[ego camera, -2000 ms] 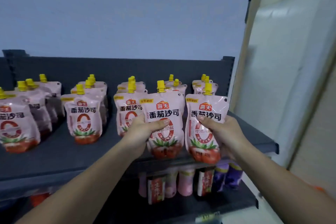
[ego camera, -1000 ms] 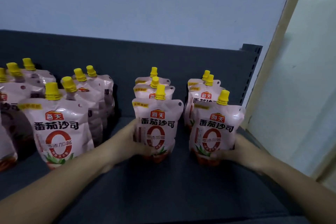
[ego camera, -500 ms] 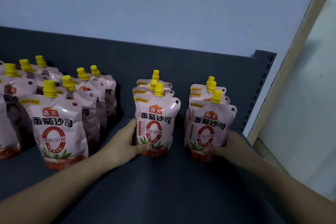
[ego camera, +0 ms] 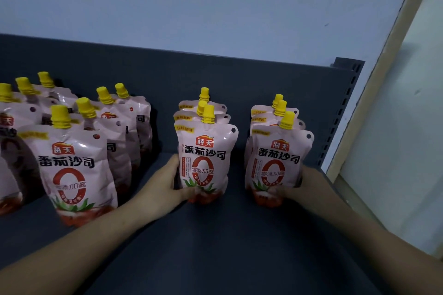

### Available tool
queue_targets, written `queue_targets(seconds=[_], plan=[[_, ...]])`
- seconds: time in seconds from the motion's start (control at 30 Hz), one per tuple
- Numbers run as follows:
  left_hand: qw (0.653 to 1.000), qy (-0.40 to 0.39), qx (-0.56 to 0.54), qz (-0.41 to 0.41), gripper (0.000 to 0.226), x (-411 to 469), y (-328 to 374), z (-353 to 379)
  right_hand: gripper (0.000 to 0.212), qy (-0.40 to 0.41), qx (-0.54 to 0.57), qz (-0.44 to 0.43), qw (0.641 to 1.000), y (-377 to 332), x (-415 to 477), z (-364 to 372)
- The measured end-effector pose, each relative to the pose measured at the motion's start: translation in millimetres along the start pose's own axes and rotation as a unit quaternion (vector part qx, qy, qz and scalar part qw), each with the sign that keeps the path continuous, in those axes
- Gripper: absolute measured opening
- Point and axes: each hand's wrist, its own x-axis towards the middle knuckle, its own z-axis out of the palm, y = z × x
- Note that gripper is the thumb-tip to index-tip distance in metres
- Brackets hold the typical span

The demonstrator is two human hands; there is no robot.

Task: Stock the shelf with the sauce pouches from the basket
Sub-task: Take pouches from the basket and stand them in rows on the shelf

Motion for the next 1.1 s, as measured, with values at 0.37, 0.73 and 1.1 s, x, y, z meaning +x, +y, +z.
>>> queue_targets(seconds=[0.37,0.73,1.1], plan=[[0.998,-0.016,0.033,-0.051,0.065,-3.3,-7.0,-3.2,0.068,0.022,-0.003,0.055,0.998,-1.2,-14.6,2.4],[0.993,0.0,0.026,-0.111,0.026,-9.1,7.1,-5.8,0.023,0.199,-0.027,-0.055,0.978,-36.8,-55.2,9.7],[0.993,0.003,-0.046,-0.105,0.055,-25.7,31.0,6.8,0.068,-0.062,0.066,0.027,0.996,-86.2,-31.9,105.2]])
